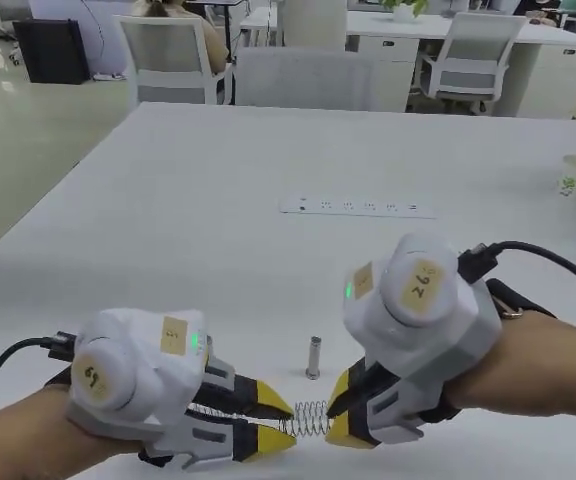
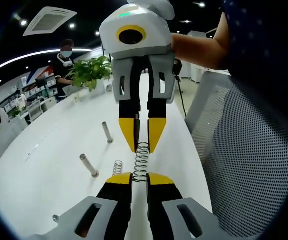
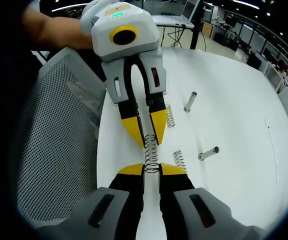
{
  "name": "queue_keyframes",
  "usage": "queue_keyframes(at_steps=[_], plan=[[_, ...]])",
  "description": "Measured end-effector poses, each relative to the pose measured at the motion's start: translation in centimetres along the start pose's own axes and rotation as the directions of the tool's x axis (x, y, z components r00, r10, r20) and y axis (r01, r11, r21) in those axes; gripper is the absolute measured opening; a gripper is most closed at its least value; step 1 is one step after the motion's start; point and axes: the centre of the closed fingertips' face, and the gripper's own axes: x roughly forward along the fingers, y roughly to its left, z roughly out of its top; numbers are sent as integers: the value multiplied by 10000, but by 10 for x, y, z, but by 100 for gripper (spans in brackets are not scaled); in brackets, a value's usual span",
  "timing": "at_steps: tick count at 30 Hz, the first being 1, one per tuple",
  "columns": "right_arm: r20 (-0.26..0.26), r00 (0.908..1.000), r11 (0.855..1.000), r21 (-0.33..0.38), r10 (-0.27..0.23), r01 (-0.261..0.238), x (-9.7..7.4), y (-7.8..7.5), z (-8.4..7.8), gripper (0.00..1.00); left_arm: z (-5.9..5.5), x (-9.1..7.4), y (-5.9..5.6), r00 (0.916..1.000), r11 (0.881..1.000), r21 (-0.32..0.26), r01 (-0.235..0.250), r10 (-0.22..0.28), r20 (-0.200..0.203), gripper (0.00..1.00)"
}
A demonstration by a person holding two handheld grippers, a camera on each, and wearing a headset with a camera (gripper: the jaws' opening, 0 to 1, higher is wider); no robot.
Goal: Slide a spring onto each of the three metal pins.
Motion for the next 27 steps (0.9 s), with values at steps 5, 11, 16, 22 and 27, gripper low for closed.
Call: queue_keyframes(at_steps=[5,11,16,22,27], plan=[[312,9995,10000,2,-69,69,-4,0,7,8,-1,0,0,10000,10000,-23,-1,1,-42,3],[822,9966,10000,25,-24,22,-10,2,19,8,-1,1,-2,10000,10000,-61,43,-44,-14,2],[853,9963,10000,-6,-38,38,-10,2,21,8,1,1,-1,10000,10000,-30,-6,6,7,2],[984,9951,9999,98,48,-58,-9,3,22,8,0,0,-2,10000,10000,-26,18,-18,-1,2],[1078,9941,9996,200,154,-176,-6,5,22,11,3,0,-2,9999,10000,-48,20,-19,129,2]])
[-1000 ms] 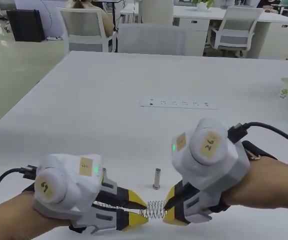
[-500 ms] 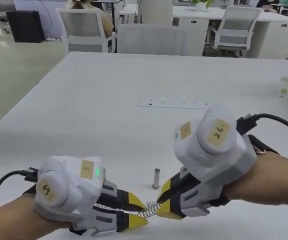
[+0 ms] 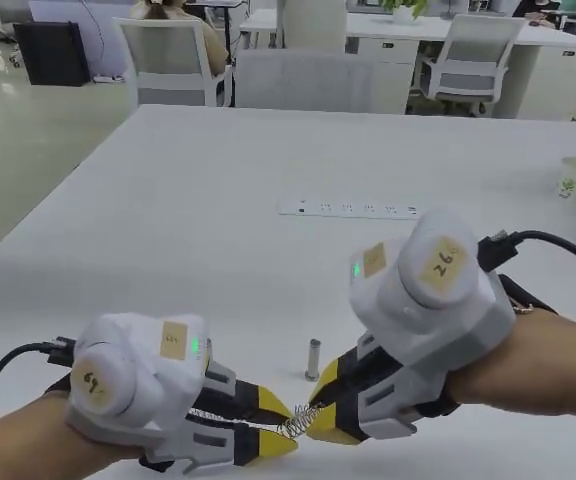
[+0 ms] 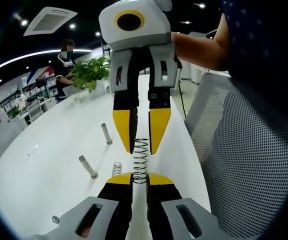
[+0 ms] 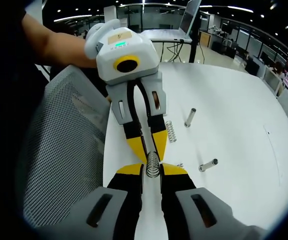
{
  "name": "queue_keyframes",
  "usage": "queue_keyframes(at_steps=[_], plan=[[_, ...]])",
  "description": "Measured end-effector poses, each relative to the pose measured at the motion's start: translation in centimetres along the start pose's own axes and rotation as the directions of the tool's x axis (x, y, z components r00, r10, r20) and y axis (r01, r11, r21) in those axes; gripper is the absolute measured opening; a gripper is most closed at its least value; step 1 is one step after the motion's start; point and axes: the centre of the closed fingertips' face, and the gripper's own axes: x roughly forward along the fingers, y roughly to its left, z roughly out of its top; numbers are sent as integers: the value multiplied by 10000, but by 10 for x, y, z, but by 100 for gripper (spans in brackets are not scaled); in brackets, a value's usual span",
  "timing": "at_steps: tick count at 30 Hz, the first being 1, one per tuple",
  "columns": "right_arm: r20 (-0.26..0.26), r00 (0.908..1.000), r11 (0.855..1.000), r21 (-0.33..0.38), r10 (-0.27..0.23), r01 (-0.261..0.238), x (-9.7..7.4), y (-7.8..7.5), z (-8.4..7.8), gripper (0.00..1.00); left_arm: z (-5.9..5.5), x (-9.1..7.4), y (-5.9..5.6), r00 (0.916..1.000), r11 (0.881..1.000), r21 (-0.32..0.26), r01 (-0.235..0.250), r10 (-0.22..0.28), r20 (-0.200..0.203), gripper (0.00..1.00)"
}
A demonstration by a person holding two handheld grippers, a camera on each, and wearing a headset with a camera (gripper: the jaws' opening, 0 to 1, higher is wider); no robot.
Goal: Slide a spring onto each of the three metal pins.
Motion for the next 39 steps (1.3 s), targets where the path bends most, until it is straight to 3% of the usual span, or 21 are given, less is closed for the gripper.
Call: queue_keyframes(at_steps=[15,29,39], plan=[[36,10000,10000,22,14,-14,6,0,2,9,16,-1,-1,9985,9999,-146,13,-5,550,2],[-114,9999,10000,86,40,-39,7,-1,1,9,13,0,0,9980,9989,-458,22,7,632,3],[-244,9997,9999,121,-21,24,5,-4,-2,9,3,-5,2,9992,9972,-750,-48,76,380,13]])
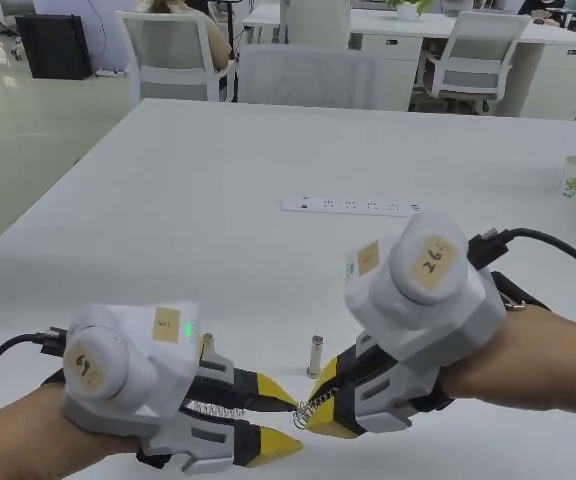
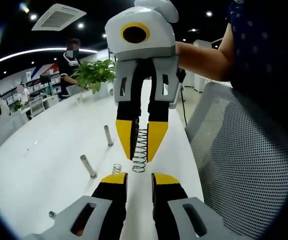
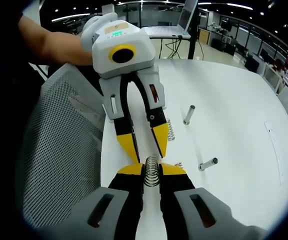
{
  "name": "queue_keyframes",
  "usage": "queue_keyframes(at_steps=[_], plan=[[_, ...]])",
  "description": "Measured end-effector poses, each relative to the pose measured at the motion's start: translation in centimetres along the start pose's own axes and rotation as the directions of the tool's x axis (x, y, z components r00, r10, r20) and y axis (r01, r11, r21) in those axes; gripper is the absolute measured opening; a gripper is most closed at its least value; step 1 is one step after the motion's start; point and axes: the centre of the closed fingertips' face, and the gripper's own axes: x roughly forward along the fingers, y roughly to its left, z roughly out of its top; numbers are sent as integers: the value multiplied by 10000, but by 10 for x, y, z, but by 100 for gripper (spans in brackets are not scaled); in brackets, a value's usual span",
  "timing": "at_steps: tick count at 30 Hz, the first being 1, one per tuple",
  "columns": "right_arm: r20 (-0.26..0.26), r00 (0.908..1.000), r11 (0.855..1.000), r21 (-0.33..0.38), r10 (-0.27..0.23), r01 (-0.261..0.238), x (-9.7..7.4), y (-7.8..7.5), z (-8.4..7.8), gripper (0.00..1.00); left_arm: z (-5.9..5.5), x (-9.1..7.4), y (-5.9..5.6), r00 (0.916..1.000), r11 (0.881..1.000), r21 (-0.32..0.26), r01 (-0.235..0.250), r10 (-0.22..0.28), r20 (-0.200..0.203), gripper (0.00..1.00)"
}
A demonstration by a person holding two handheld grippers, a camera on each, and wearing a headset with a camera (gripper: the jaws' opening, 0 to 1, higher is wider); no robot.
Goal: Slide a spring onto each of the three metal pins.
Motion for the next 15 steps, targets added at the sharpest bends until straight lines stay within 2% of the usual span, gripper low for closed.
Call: queue_keyframes(at_steps=[8,15], plan=[[-146,9999,10000,36,-82,82,-2,-2,-6,9,-6,-11,5,9995,9987,-401,-305,305,6,22],[-177,9997,9998,101,-170,172,-5,-5,-9,9,-17,-27,8,9976,9943,-805,-693,692,-36,25]])
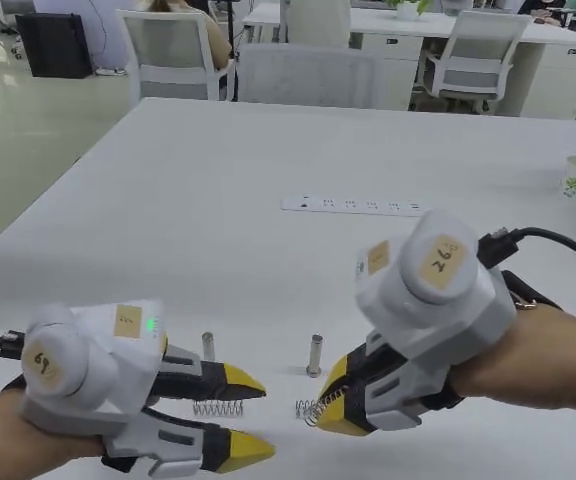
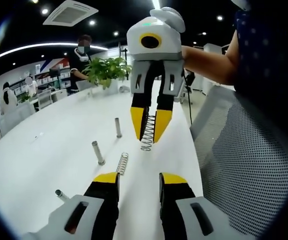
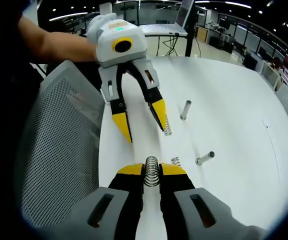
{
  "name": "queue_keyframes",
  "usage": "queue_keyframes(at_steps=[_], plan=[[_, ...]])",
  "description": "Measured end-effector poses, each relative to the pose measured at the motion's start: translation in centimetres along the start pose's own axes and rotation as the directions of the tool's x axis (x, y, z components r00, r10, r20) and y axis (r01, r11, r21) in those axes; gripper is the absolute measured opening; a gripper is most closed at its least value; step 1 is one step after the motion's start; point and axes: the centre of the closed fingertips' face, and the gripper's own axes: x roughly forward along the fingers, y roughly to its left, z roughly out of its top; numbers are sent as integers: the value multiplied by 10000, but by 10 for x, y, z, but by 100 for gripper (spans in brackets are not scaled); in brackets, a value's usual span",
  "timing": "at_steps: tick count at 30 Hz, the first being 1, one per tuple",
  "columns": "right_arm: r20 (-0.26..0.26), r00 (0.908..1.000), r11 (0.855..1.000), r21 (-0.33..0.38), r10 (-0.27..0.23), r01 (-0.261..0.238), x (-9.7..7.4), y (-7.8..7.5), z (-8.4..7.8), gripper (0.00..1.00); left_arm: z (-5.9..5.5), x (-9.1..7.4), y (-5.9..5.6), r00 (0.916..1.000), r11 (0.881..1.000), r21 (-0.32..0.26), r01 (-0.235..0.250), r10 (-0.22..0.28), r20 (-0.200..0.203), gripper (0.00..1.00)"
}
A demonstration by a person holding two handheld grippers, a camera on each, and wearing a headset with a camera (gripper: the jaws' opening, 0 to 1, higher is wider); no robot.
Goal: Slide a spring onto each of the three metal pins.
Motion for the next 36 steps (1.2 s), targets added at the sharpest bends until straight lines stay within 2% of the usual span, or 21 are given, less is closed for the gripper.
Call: queue_keyframes(at_steps=[8,18,27,36], plan=[[-74,10000,10000,24,-48,48,-4,-3,-3,9,-10,-19,9,9975,9961,-548,-688,695,111,30],[-169,9998,9998,144,-122,125,-10,-7,-10,9,-23,-42,21,9843,9770,-1297,-1693,1743,281,35],[-297,9993,9994,254,-228,236,-17,-11,-17,9,-33,-53,24,9710,9576,-1749,-2290,2374,288,39],[-499,9979,9977,517,-417,443,-32,-22,-29,9,-38,-58,27,9618,9459,-1918,-2617,2721,293,47]])
